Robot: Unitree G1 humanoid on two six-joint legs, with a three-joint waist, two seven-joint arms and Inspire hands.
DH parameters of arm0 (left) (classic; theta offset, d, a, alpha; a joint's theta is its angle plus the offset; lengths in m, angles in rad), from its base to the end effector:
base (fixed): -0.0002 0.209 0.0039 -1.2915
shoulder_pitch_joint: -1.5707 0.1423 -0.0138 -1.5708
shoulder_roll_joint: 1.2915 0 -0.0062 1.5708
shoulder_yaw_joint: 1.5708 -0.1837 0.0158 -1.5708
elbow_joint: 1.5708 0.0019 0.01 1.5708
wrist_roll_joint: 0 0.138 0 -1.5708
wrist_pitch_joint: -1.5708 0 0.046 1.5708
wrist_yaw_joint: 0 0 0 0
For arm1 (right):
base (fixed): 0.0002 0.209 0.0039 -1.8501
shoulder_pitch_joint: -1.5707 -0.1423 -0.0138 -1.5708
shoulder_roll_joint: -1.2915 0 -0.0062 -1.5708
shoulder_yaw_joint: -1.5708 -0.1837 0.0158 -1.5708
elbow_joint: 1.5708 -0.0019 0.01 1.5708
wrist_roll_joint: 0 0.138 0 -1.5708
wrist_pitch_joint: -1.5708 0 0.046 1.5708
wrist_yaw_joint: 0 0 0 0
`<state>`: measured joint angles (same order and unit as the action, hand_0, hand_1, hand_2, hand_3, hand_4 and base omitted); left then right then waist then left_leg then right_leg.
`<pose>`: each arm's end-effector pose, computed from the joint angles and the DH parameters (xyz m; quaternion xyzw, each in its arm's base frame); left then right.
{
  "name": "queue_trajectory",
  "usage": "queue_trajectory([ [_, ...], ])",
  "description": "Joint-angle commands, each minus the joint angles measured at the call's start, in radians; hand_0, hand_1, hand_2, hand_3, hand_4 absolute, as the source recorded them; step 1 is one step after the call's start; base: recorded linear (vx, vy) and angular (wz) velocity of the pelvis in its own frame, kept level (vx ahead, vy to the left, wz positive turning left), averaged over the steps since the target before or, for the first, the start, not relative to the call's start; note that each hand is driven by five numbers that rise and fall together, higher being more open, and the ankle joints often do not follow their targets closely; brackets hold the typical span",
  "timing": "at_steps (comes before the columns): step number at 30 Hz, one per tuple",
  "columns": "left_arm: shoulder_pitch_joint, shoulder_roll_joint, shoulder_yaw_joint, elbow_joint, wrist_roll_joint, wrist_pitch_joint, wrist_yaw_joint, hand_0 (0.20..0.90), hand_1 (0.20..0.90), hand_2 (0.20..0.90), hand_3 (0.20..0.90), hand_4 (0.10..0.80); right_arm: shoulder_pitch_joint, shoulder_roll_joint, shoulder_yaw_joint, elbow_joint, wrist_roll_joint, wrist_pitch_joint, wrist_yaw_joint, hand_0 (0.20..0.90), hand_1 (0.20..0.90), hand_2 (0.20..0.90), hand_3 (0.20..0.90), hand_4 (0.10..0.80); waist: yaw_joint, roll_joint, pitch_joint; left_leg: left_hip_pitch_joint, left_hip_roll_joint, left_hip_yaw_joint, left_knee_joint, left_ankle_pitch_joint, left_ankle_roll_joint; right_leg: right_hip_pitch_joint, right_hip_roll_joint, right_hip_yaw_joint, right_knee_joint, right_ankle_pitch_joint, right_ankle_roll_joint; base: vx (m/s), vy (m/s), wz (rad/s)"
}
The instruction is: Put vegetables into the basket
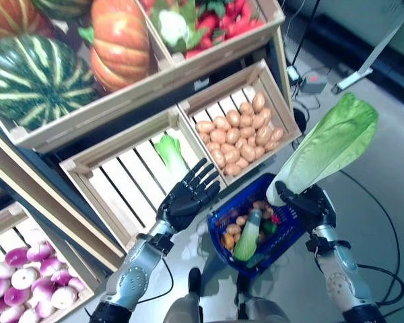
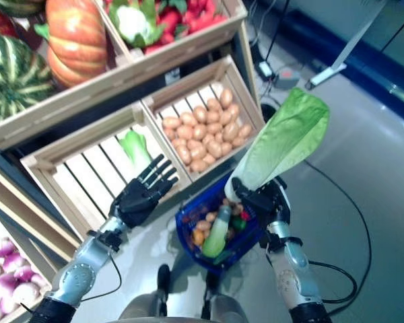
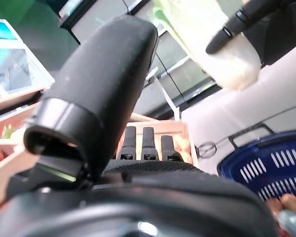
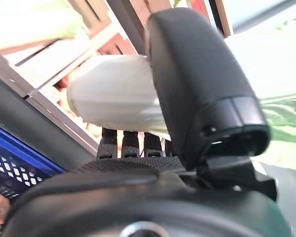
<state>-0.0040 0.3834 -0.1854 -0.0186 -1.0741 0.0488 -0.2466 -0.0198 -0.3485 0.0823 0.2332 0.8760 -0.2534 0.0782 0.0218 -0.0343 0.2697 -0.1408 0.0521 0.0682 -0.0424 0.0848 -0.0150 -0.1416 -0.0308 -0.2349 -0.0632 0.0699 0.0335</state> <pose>0.2012 0.1834 0.0468 -0.3425 0.0342 -0.1990 0.9175 0.2017 -0.2185 0.0243 0.2478 -0.0217 -0.0223 0.9683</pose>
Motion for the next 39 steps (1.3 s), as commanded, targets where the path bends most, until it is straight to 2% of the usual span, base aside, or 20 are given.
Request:
queue_trajectory([
  [1, -0.09, 0.036, 0.048, -0.053, 0.023, -0.133, -0.054, 0.9, 0.9, 0.9, 0.9, 0.8, -0.1, -0.006, -0.115, -0.072, 0.136, -0.19, -0.035, 0.3, 0.3, 0.3, 0.3, 0.4, 0.012, -0.018, 0.052, -0.095, 0.022, 0.007, 0.127, -0.03, -0.031, -0.045, -0.025, 0.027, 0.193, -0.075, 0.012, -0.077, -0.087, 0.18],
  [4, -0.082, 0.045, 0.052, -0.057, 0.036, -0.165, -0.069, 0.9, 0.9, 0.9, 0.9, 0.8, -0.116, -0.003, -0.122, -0.027, 0.183, -0.199, -0.033, 0.3, 0.3, 0.3, 0.3, 0.4, 0.019, -0.01, 0.101, -0.174, 0.033, -0.004, 0.202, -0.03, -0.051, -0.078, -0.026, 0.024, 0.227, -0.089, 0.0, -0.063, -0.074, 0.1],
  [8, -0.106, 0.057, 0.029, -0.074, 0.066, -0.227, -0.08, 0.9, 0.9, 0.9, 0.9, 0.8, -0.166, -0.01, -0.099, 0.031, 0.217, -0.204, -0.037, 0.3, 0.3, 0.3, 0.3, 0.4, 0.027, 0.0, 0.154, -0.265, 0.033, -0.005, 0.27, -0.037, -0.055, -0.142, -0.024, 0.022, 0.271, -0.098, -0.014, -0.103, -0.035, -0.03],
  [12, -0.205, 0.066, -0.008, -0.073, 0.114, -0.319, -0.058, 0.9, 0.9, 0.9, 0.9, 0.8, -0.297, -0.023, -0.08, 0.137, 0.304, -0.231, -0.032, 0.3, 0.3, 0.3, 0.3, 0.4, 0.036, 0.019, 0.217, -0.392, 0.02, -0.02, 0.381, -0.062, -0.05, -0.269, -0.04, 0.019, 0.386, -0.119, -0.027, -0.126, -0.016, 0.03],
  [15, -0.272, 0.065, -0.015, -0.091, 0.149, -0.359, -0.065, 0.9, 0.9, 0.9, 0.9, 0.8, -0.391, -0.023, -0.084, 0.219, 0.374, -0.237, -0.035, 0.3, 0.3, 0.3, 0.3, 0.4, 0.044, 0.032, 0.244, -0.457, 0.007, -0.034, 0.448, -0.082, -0.043, -0.342, -0.054, 0.021, 0.462, -0.135, -0.03, -0.091, 0.013, 0.13],
  [20, -0.393, 0.072, -0.041, -0.103, 0.229, -0.428, -0.013, 0.9, 0.9, 0.9, 0.9, 0.8, -0.54, -0.032, -0.078, 0.365, 0.421, -0.217, -0.048, 0.3, 0.3, 0.3, 0.3, 0.4, 0.059, 0.053, 0.25, -0.559, -0.009, -0.046, 0.54, -0.115, -0.028, -0.47, -0.081, 0.03, 0.574, -0.158, -0.031, -0.038, 0.064, 0.13],
  [26, -0.492, 0.067, -0.047, -0.116, 0.253, -0.443, 0.004, 0.9, 0.9, 0.9, 0.9, 0.8, -0.65, -0.033, -0.069, 0.467, 0.445, -0.158, -0.037, 0.3, 0.3, 0.3, 0.3, 0.4, 0.07, 0.076, 0.25, -0.683, -0.036, -0.046, 0.636, -0.141, -0.01, -0.613, -0.111, 0.041, 0.701, -0.18, -0.037, -0.008, 0.093, 0.08],
  [33, -0.553, 0.035, -0.051, -0.106, 0.249, -0.43, 0.028, 0.9, 0.9, 0.9, 0.9, 0.8, -0.741, -0.021, -0.039, 0.534, 0.449, -0.061, -0.038, 0.3, 0.3, 0.3, 0.3, 0.4, 0.077, 0.104, 0.25, -0.79, -0.062, -0.042, 0.691, -0.15, -0.001, -0.729, -0.116, 0.053, 0.771, -0.181, -0.044, 0.039, 0.081, 0.06],
  [36, -0.559, 0.026, -0.053, -0.101, 0.255, -0.439, 0.045, 0.9, 0.9, 0.9, 0.9, 0.8, -0.768, -0.022, -0.017, 0.561, 0.353, -0.026, -0.121, 0.3, 0.3, 0.3, 0.3, 0.4, 0.079, 0.116, 0.25, -0.836, -0.073, -0.044, 0.705, -0.153, 0.004, -0.779, -0.117, 0.057, 0.789, -0.181, -0.047, 0.031, 0.06, 0.05],
  [39, -0.551, 0.009, -0.056, -0.101, 0.273, -0.441, 0.072, 0.9, 0.9, 0.9, 0.9, 0.8, -0.776, -0.009, 0.009, 0.576, 0.34, 0.0, -0.2, 0.3, 0.3, 0.3, 0.3, 0.4, 0.08, 0.121, 0.25, -0.86, -0.076, -0.04, 0.723, -0.163, 0.007, -0.814, -0.122, 0.06, 0.813, -0.179, -0.048, 0.034, 0.057, 0.07],
])
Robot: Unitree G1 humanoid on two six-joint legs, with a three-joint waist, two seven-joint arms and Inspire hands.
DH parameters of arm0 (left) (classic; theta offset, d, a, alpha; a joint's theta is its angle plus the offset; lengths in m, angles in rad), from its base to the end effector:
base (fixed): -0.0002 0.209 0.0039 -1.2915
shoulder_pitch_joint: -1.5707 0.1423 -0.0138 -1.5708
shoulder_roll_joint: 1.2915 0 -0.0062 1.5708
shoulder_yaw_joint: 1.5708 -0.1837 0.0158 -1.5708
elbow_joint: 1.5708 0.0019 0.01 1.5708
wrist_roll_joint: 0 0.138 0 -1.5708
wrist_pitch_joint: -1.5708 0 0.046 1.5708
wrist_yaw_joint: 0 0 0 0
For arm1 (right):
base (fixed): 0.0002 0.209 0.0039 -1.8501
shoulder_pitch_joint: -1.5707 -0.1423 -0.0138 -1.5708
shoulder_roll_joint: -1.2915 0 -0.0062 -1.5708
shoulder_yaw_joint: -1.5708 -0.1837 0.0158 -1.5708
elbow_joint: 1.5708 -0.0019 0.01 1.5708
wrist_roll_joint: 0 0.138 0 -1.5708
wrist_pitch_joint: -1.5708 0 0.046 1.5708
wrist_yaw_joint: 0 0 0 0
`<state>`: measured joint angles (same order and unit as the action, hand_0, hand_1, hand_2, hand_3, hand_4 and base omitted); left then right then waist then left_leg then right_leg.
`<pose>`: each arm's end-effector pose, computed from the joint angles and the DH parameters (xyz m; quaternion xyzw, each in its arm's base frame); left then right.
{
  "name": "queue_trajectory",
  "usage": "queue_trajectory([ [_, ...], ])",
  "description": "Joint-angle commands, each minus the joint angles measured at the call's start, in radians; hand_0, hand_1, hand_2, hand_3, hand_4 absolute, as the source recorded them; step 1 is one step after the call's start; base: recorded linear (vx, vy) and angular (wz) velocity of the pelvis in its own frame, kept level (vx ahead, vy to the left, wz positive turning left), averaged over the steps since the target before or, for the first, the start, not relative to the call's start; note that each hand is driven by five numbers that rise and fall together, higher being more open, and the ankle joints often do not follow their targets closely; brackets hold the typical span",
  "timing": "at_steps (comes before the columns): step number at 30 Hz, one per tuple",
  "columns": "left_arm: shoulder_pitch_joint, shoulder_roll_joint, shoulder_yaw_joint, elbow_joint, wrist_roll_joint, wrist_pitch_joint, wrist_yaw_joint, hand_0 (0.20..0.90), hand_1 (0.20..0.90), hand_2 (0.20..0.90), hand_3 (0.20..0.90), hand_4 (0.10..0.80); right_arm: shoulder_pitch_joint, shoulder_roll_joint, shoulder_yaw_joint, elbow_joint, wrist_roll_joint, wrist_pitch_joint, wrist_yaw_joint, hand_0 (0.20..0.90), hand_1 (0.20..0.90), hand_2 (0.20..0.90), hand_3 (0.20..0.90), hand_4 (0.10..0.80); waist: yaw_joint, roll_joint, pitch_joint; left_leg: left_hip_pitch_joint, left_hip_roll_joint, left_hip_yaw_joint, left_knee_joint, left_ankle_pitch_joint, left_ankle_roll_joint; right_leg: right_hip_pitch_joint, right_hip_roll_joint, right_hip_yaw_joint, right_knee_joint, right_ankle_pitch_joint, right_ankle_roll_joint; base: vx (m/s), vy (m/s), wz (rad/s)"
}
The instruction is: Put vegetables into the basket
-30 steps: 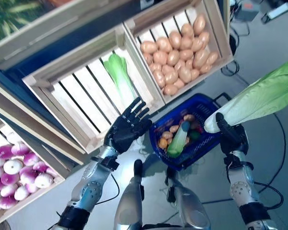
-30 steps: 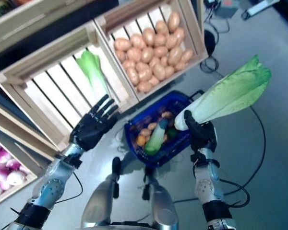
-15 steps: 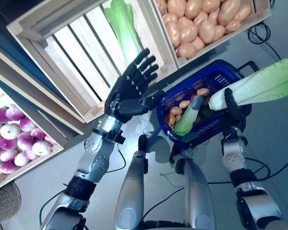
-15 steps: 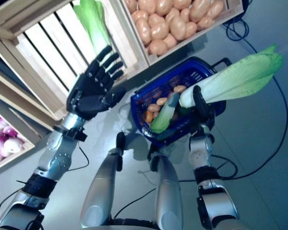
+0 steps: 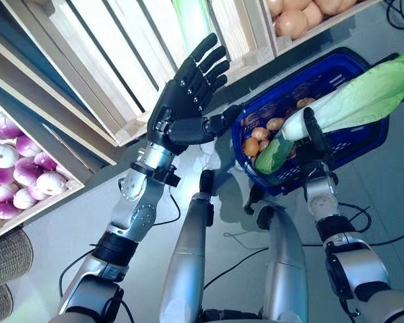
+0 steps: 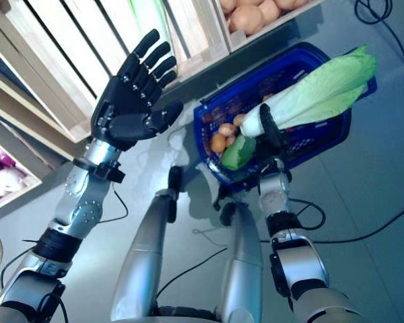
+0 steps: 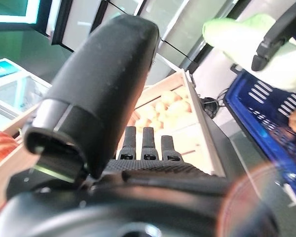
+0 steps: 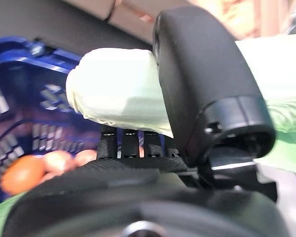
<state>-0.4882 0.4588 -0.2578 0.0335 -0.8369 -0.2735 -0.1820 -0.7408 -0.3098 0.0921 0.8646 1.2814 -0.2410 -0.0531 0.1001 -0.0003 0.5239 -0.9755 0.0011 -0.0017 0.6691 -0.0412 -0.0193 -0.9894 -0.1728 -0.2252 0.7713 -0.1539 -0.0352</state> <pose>0.2731 0.1635 0.1594 -0.1528 -0.2707 -0.2592 0.9144 0.3295 -0.1979 0.0954 0.4350 -0.0372 -0.1055 0.8935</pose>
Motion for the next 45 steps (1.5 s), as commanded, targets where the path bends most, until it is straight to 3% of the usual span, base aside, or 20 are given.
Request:
queue_trajectory([
  [1, -0.066, -0.069, 0.014, -0.153, 0.037, -0.121, 0.012, 0.9, 0.9, 0.9, 0.9, 0.8, -0.059, -0.042, -0.002, -0.051, -0.082, 0.001, -0.087, 0.3, 0.3, 0.3, 0.3, 0.4, 0.002, 0.089, -0.004, -0.032, -0.028, 0.029, 0.021, -0.041, 0.012, 0.026, 0.02, 0.052, -0.011, 0.043, 0.022, 0.028, 0.035, 0.05],
  [4, -0.064, -0.084, 0.008, -0.154, 0.047, -0.124, 0.016, 0.9, 0.9, 0.9, 0.9, 0.8, -0.073, -0.033, 0.02, -0.027, -0.132, 0.036, -0.162, 0.3, 0.3, 0.3, 0.3, 0.4, 0.006, 0.095, -0.004, -0.041, -0.036, 0.026, 0.057, -0.08, 0.011, 0.016, 0.016, 0.059, 0.022, 0.018, 0.03, 0.095, 0.014, 0.06],
  [16, -0.059, -0.112, 0.008, -0.185, 0.051, -0.091, 0.037, 0.9, 0.9, 0.9, 0.9, 0.8, -0.098, -0.011, 0.039, 0.105, -0.113, 0.155, -0.191, 0.3, 0.3, 0.3, 0.3, 0.4, 0.015, 0.118, -0.004, -0.063, -0.031, 0.037, 0.094, -0.083, 0.013, -0.02, 0.008, 0.064, 0.079, 0.018, 0.031, 0.001, 0.002, 0.0],
  [17, -0.063, -0.106, 0.008, -0.191, 0.056, -0.09, 0.044, 0.9, 0.9, 0.9, 0.9, 0.8, -0.103, -0.012, 0.043, 0.11, -0.113, 0.149, -0.182, 0.476, 0.476, 0.476, 0.476, 0.518, 0.016, 0.117, -0.004, -0.064, -0.03, 0.036, 0.085, -0.07, 0.014, -0.023, 0.01, 0.061, 0.072, 0.03, 0.029, -0.082, 0.001, -0.01],
  [18, -0.065, -0.106, 0.008, -0.195, 0.062, -0.091, 0.047, 0.9, 0.9, 0.9, 0.9, 0.8, -0.105, -0.013, 0.045, 0.109, -0.102, 0.147, -0.177, 0.9, 0.9, 0.9, 0.9, 0.8, 0.017, 0.117, -0.004, -0.076, -0.029, 0.04, 0.078, -0.051, 0.019, -0.033, 0.009, 0.053, 0.065, 0.047, 0.022, -0.101, -0.016, -0.01],
  [23, -0.072, -0.089, 0.013, -0.206, 0.063, -0.101, 0.065, 0.9, 0.9, 0.9, 0.9, 0.8, -0.104, -0.021, 0.032, 0.128, -0.098, 0.159, -0.258, 0.9, 0.9, 0.9, 0.9, 0.8, 0.017, 0.113, -0.004, -0.046, -0.026, 0.046, 0.059, -0.045, 0.015, -0.008, 0.021, 0.05, 0.05, 0.052, 0.024, -0.03, -0.016, 0.01],
  [29, -0.06, -0.077, 0.032, -0.222, 0.104, -0.119, 0.092, 0.9, 0.9, 0.9, 0.9, 0.8, -0.078, -0.005, 0.035, 0.137, -0.183, 0.082, -0.333, 0.9, 0.9, 0.9, 0.9, 0.8, 0.02, 0.099, -0.004, 0.035, -0.02, 0.048, -0.002, -0.03, 0.005, 0.08, 0.037, 0.045, -0.033, 0.064, 0.023, -0.011, -0.051, -0.02],
  [34, -0.07, 0.003, 0.058, -0.249, 0.455, -0.175, 0.217, 0.9, 0.9, 0.9, 0.9, 0.8, 0.006, 0.025, 0.012, 0.105, -0.064, -0.001, -0.273, 0.9, 0.9, 0.9, 0.9, 0.8, 0.025, 0.085, -0.004, 0.162, -0.026, 0.043, -0.102, -0.006, -0.005, 0.217, 0.042, 0.03, -0.147, 0.073, 0.039, 0.014, -0.08, 0.02],
  [37, -0.077, 0.091, 0.103, -0.249, 0.646, -0.156, 0.325, 0.9, 0.9, 0.9, 0.9, 0.8, 0.102, 0.046, 0.012, 0.025, -0.078, -0.043, -0.244, 0.9, 0.9, 0.9, 0.9, 0.8, 0.021, 0.078, -0.004, 0.228, -0.028, 0.053, -0.149, 0.003, -0.009, 0.287, 0.037, 0.015, -0.192, 0.07, 0.045, 0.017, -0.059, 0.05],
  [40, -0.063, 0.175, 0.143, -0.214, 0.947, -0.097, 0.504, 0.9, 0.9, 0.9, 0.9, 0.8, 0.207, 0.057, 0.017, -0.033, -0.093, -0.061, -0.218, 0.9, 0.9, 0.9, 0.9, 0.8, 0.01, 0.074, -0.004, 0.26, -0.028, 0.055, -0.165, 0.006, -0.014, 0.324, 0.036, 0.012, -0.212, 0.068, 0.047, 0.009, -0.003, -0.02],
  [41, -0.065, 0.235, 0.153, -0.18, 1.066, -0.055, 0.577, 0.9, 0.9, 0.9, 0.9, 0.8, 0.258, 0.053, 0.023, -0.051, -0.088, -0.053, -0.199, 0.9, 0.9, 0.9, 0.9, 0.8, 0.002, 0.074, -0.004, 0.271, -0.028, 0.056, -0.169, 0.006, -0.014, 0.335, 0.037, 0.016, -0.219, 0.067, 0.048, 0.023, -0.005, -0.04],
  [42, -0.067, 0.252, 0.155, -0.169, 1.095, -0.045, 0.591, 0.9, 0.9, 0.9, 0.9, 0.8, 0.273, 0.051, 0.025, -0.056, -0.077, -0.051, -0.192, 0.9, 0.9, 0.9, 0.9, 0.8, 0.0, 0.073, -0.004, 0.274, -0.027, 0.056, -0.171, 0.006, -0.014, 0.338, 0.038, 0.019, -0.221, 0.067, 0.048, 0.03, -0.014, -0.06],
  [43, -0.069, 0.327, 0.173, -0.133, 1.296, -0.005, 0.671, 0.9, 0.9, 0.9, 0.9, 0.8, 0.337, 0.038, 0.025, -0.079, -0.047, -0.053, -0.149, 0.9, 0.9, 0.9, 0.9, 0.8, -0.007, 0.073, -0.004, 0.278, -0.024, 0.059, -0.174, 0.005, -0.015, 0.343, 0.039, 0.021, -0.229, 0.065, 0.047, 0.019, -0.018, -0.03],
  [44, -0.068, 0.348, 0.174, -0.122, 1.347, -0.005, 0.696, 0.9, 0.9, 0.9, 0.9, 0.8, 0.356, 0.038, 0.026, -0.088, -0.045, -0.056, -0.14, 0.9, 0.9, 0.9, 0.9, 0.8, -0.01, 0.073, -0.004, 0.28, -0.024, 0.059, -0.174, 0.004, -0.015, 0.346, 0.038, 0.02, -0.23, 0.063, 0.047, 0.031, -0.023, -0.04],
  [45, -0.086, 0.478, 0.161, -0.074, 1.613, 0.056, 0.759, 0.9, 0.9, 0.9, 0.9, 0.8, 0.43, 0.025, 0.036, -0.124, -0.036, -0.044, -0.116, 0.9, 0.9, 0.9, 0.9, 0.8, -0.027, 0.071, -0.004, 0.285, -0.016, 0.068, -0.177, 0.004, -0.017, 0.349, 0.039, 0.019, -0.236, 0.061, 0.047, 0.0, 0.0, 0.0],
])
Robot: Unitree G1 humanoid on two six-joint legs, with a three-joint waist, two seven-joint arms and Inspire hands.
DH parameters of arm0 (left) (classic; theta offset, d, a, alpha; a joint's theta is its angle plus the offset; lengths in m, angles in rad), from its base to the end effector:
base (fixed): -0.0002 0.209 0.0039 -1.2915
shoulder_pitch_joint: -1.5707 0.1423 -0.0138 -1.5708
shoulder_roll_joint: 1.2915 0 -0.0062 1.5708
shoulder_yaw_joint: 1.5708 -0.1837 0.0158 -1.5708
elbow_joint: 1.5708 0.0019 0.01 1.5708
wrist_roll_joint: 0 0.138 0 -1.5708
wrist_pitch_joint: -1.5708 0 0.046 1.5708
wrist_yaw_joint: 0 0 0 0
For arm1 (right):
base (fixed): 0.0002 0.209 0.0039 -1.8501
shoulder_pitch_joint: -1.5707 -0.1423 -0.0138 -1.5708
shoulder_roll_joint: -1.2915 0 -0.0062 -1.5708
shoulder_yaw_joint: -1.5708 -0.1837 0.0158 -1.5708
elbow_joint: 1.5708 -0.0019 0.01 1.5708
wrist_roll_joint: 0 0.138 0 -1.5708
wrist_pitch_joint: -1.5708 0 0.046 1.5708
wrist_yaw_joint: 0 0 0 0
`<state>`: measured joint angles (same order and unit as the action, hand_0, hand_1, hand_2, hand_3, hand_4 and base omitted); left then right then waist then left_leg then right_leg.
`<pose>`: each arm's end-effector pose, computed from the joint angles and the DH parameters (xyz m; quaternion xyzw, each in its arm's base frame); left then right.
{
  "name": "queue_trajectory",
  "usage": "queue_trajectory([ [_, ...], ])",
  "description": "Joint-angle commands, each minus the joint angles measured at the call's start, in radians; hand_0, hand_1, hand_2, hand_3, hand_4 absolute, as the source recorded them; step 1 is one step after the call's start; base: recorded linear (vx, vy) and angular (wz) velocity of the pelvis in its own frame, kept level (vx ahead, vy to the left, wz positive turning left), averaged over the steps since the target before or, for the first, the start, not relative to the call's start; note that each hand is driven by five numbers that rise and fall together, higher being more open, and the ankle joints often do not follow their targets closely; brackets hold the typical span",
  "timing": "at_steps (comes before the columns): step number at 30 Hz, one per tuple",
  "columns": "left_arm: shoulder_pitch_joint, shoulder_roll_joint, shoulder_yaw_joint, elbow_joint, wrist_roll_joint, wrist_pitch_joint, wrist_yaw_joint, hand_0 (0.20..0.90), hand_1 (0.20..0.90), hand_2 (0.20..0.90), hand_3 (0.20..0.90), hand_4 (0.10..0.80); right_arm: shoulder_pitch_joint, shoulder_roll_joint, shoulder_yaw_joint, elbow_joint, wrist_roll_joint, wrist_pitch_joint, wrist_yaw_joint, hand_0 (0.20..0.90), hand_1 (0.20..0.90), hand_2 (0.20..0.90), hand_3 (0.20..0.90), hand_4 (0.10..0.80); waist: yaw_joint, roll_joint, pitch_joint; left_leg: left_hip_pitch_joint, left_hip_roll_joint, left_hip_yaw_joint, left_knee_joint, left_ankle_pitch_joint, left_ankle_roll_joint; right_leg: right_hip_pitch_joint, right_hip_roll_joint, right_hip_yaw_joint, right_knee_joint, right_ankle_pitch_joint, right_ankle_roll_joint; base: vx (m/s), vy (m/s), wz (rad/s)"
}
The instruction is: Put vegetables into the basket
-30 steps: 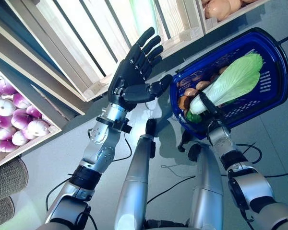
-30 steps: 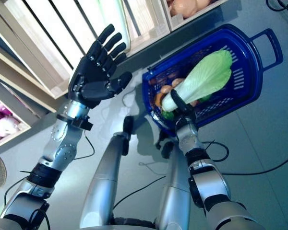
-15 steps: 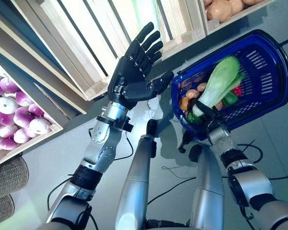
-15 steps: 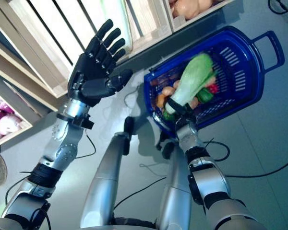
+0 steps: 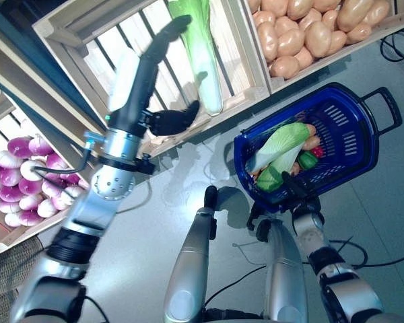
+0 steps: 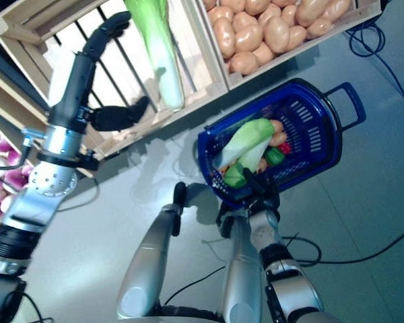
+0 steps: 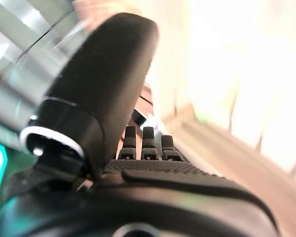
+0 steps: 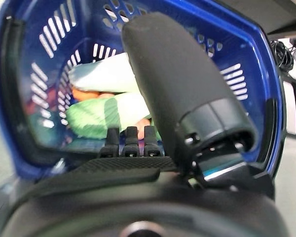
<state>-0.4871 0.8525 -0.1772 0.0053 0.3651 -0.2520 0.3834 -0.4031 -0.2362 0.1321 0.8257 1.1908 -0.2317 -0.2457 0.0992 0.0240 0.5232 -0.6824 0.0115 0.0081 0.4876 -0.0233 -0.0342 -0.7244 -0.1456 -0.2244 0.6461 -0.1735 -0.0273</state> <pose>0.2628 0.2276 0.1990 0.5012 -0.4050 0.0692 0.7616 0.2603 -0.1938 -0.0013 0.3832 0.1431 -0.2466 0.8786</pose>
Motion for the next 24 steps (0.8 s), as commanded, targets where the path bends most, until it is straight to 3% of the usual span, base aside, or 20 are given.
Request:
queue_trajectory([
  [1, -0.098, 0.118, 0.071, -0.038, 0.429, 0.064, 0.181, 0.9, 0.9, 0.9, 0.9, 0.8, 0.114, -0.054, 0.0, -0.096, 0.056, -0.046, 0.087, 0.9, 0.9, 0.9, 0.9, 0.8, -0.033, 0.045, -0.003, -0.009, -0.024, 0.06, 0.004, -0.014, -0.003, 0.084, 0.011, 0.019, -0.113, 0.08, 0.039, 0.024, -0.004, -0.04],
  [5, -0.166, 0.25, -0.007, -0.013, 0.526, 0.159, 0.146, 0.9, 0.9, 0.9, 0.9, 0.8, 0.199, -0.092, -0.008, -0.069, 0.088, -0.001, 0.149, 0.9, 0.9, 0.9, 0.9, 0.8, -0.065, 0.04, -0.003, -0.011, -0.006, 0.081, -0.002, -0.01, -0.006, 0.083, 0.011, 0.017, -0.131, 0.083, 0.039, 0.018, -0.003, -0.12],
  [8, -0.212, 0.3, -0.053, -0.002, 0.607, 0.176, 0.123, 0.9, 0.9, 0.9, 0.9, 0.8, 0.213, -0.105, -0.015, -0.036, 0.095, 0.01, 0.178, 0.9, 0.9, 0.9, 0.9, 0.8, -0.075, 0.039, -0.003, -0.007, 0.0, 0.088, -0.007, -0.009, -0.006, 0.086, 0.011, 0.014, -0.139, 0.087, 0.041, 0.023, -0.005, 0.02],
  [11, -0.343, 0.372, -0.179, 0.056, 0.571, 0.176, 0.057, 0.9, 0.9, 0.9, 0.9, 0.8, 0.212, -0.129, -0.016, 0.015, 0.12, 0.012, 0.241, 0.9, 0.9, 0.9, 0.9, 0.8, -0.092, 0.039, -0.003, -0.02, 0.011, 0.094, 0.001, -0.01, -0.005, 0.068, 0.009, 0.017, -0.127, 0.085, 0.04, 0.02, -0.01, -0.04],
  [18, -0.458, 0.394, -0.363, 0.174, 0.584, 0.147, 0.067, 0.9, 0.9, 0.9, 0.9, 0.8, 0.176, -0.156, 0.0, 0.004, 0.107, 0.001, 0.256, 0.9, 0.9, 0.9, 0.9, 0.8, -0.108, 0.042, -0.003, -0.041, 0.031, 0.106, -0.011, 0.01, -0.013, 0.044, 0.01, 0.024, -0.139, 0.095, 0.041, 0.003, 0.022, -0.1],
  [20, -0.515, 0.392, -0.447, 0.255, 0.551, 0.118, 0.091, 0.9, 0.9, 0.9, 0.9, 0.8, 0.158, -0.162, 0.008, 0.012, 0.093, 0.006, 0.27, 0.9, 0.9, 0.9, 0.9, 0.8, -0.12, 0.043, -0.003, -0.047, 0.042, 0.115, -0.009, 0.012, -0.013, 0.032, 0.012, 0.029, -0.135, 0.095, 0.039, 0.011, 0.062, -0.1],
  [24, -0.56, 0.373, -0.522, 0.338, 0.529, 0.077, 0.079, 0.9, 0.9, 0.9, 0.9, 0.8, 0.135, -0.16, 0.021, 0.014, 0.099, 0.001, 0.262, 0.9, 0.9, 0.9, 0.9, 0.8, -0.126, 0.039, -0.003, -0.059, 0.051, 0.117, -0.007, 0.017, -0.013, 0.019, 0.014, 0.035, -0.134, 0.098, 0.038, 0.013, 0.041, -0.04],
])
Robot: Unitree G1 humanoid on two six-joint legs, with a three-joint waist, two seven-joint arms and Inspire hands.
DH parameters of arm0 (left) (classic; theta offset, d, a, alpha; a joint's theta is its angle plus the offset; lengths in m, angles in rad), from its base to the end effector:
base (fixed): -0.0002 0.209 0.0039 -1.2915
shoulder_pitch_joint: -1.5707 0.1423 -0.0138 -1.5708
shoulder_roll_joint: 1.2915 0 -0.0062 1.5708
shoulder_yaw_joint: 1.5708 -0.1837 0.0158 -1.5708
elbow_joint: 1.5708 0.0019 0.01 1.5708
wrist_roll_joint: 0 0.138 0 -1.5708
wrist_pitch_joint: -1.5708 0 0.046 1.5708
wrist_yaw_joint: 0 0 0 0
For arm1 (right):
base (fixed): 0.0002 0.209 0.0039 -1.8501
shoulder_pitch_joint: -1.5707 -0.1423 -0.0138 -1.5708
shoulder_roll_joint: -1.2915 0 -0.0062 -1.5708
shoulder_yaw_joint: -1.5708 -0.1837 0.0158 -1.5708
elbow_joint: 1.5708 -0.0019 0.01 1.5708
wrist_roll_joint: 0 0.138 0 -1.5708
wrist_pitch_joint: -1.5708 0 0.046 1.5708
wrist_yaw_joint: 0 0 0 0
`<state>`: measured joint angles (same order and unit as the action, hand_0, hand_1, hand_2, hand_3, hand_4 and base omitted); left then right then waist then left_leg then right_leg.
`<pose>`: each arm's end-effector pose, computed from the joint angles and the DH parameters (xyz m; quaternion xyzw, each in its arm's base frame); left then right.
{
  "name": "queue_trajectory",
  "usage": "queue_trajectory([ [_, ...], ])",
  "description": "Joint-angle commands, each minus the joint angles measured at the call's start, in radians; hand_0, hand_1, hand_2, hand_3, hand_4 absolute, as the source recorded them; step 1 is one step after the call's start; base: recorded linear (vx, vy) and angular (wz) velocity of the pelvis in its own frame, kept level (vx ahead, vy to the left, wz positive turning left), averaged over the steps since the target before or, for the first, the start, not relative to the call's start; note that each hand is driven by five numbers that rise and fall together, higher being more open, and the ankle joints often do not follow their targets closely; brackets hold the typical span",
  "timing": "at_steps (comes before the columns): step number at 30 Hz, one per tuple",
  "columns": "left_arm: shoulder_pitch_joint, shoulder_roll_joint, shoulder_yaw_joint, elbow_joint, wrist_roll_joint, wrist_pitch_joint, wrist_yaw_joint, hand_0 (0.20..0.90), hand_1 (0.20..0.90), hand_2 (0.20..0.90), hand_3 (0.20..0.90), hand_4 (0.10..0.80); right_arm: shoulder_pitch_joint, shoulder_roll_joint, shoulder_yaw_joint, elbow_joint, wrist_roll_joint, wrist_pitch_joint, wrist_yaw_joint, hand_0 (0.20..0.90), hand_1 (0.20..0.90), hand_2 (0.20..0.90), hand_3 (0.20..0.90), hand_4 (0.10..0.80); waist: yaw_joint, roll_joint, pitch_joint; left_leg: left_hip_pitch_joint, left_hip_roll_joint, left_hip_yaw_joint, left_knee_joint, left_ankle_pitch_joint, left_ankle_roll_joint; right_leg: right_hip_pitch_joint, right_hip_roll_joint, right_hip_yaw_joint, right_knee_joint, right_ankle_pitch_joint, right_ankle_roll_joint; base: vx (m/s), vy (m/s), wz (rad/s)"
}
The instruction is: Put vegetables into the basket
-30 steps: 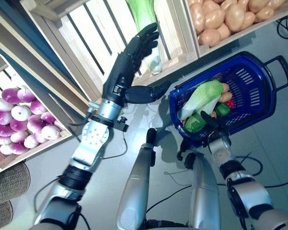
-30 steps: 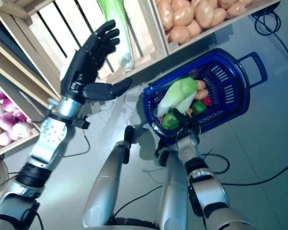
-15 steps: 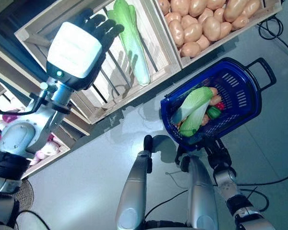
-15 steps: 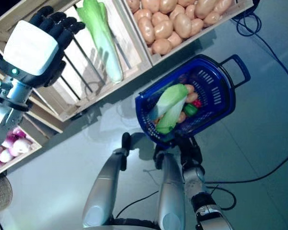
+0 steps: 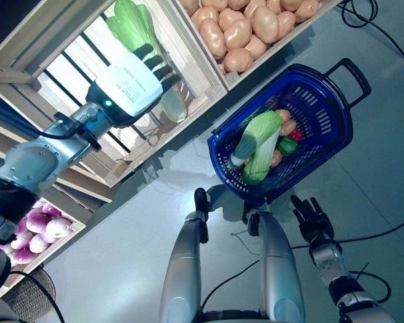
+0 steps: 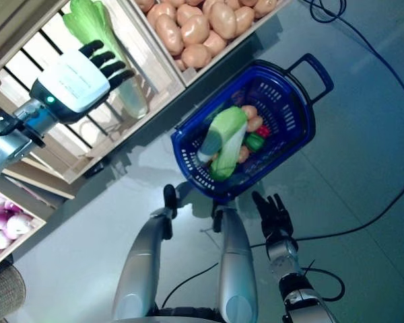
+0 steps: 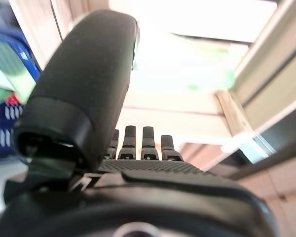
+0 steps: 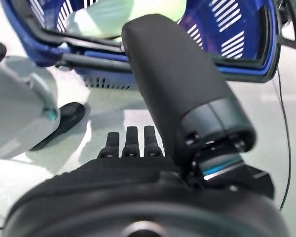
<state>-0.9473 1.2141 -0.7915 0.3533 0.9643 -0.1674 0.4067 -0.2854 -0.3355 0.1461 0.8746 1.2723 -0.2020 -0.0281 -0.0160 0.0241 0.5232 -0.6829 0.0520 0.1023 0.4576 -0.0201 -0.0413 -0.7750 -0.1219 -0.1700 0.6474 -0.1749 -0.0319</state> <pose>0.2957 0.2727 0.2323 0.8829 -0.2929 0.0008 0.3670 0.2229 -0.2334 -0.0282 0.3769 0.1566 -0.2232 0.8852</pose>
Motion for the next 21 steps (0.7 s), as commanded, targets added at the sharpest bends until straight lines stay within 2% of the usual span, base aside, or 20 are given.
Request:
queue_trajectory([
  [1, -0.103, 0.004, 0.067, 0.015, -0.072, -0.009, 0.057, 0.9, 0.9, 0.9, 0.9, 0.8, 0.011, -0.061, 0.009, -0.036, 0.019, -0.028, 0.043, 0.9, 0.9, 0.9, 0.9, 0.8, -0.013, 0.037, -0.003, -0.063, 0.013, 0.021, 0.024, 0.016, -0.008, 0.066, -0.009, -0.015, -0.137, 0.102, 0.044, 0.02, 0.041, -0.04],
  [2, -0.105, 0.002, 0.04, 0.025, -0.079, 0.007, 0.048, 0.9, 0.9, 0.9, 0.9, 0.8, 0.009, -0.062, 0.015, -0.055, 0.014, -0.029, 0.029, 0.9, 0.9, 0.9, 0.9, 0.8, -0.017, 0.033, -0.003, -0.071, 0.017, 0.022, 0.023, 0.02, -0.009, 0.061, -0.007, -0.013, -0.145, 0.108, 0.044, 0.017, 0.038, -0.04],
  [5, -0.103, -0.004, 0.024, 0.044, -0.094, 0.032, 0.051, 0.9, 0.9, 0.9, 0.9, 0.8, 0.009, -0.064, 0.024, -0.082, 0.007, -0.032, 0.007, 0.9, 0.9, 0.9, 0.9, 0.8, -0.021, 0.029, -0.003, -0.081, 0.023, 0.025, 0.023, 0.023, -0.008, 0.05, -0.005, -0.01, -0.15, 0.113, 0.044, -0.004, 0.036, -0.04],
  [9, -0.106, -0.019, -0.002, 0.093, -0.088, 0.072, 0.108, 0.9, 0.9, 0.9, 0.9, 0.8, 0.009, -0.073, 0.038, -0.111, 0.002, -0.053, -0.027, 0.9, 0.9, 0.9, 0.9, 0.8, -0.03, 0.023, -0.003, -0.103, 0.032, 0.028, 0.029, 0.019, -0.005, 0.025, -0.003, -0.003, -0.148, 0.115, 0.043, -0.009, 0.042, -0.08],
  [15, -0.07, -0.066, 0.031, 0.184, -0.009, 0.077, 0.311, 0.9, 0.9, 0.9, 0.9, 0.8, 0.009, -0.074, 0.058, -0.168, -0.034, -0.032, -0.04, 0.9, 0.9, 0.9, 0.9, 0.8, -0.038, 0.008, -0.003, -0.139, 0.037, 0.023, 0.032, 0.026, -0.005, -0.01, 0.003, 0.007, -0.153, 0.127, 0.046, -0.004, 0.03, -0.02],
  [19, -0.059, -0.097, 0.059, 0.225, 0.024, 0.08, 0.384, 0.9, 0.9, 0.9, 0.9, 0.8, 0.014, -0.073, 0.07, -0.204, -0.05, -0.033, -0.06, 0.9, 0.9, 0.9, 0.9, 0.8, -0.044, -0.003, -0.003, -0.164, 0.043, 0.021, 0.035, 0.029, -0.009, -0.036, 0.007, 0.01, -0.148, 0.129, 0.045, -0.029, 0.024, -0.05],
  [21, -0.049, -0.114, 0.067, 0.244, 0.032, 0.106, 0.403, 0.9, 0.9, 0.9, 0.9, 0.8, 0.016, -0.073, 0.081, -0.229, -0.053, -0.028, -0.078, 0.9, 0.9, 0.9, 0.9, 0.8, -0.048, -0.01, -0.003, -0.172, 0.042, 0.017, 0.035, 0.031, -0.008, -0.046, 0.011, 0.014, -0.148, 0.132, 0.044, -0.014, 0.007, -0.03],
])
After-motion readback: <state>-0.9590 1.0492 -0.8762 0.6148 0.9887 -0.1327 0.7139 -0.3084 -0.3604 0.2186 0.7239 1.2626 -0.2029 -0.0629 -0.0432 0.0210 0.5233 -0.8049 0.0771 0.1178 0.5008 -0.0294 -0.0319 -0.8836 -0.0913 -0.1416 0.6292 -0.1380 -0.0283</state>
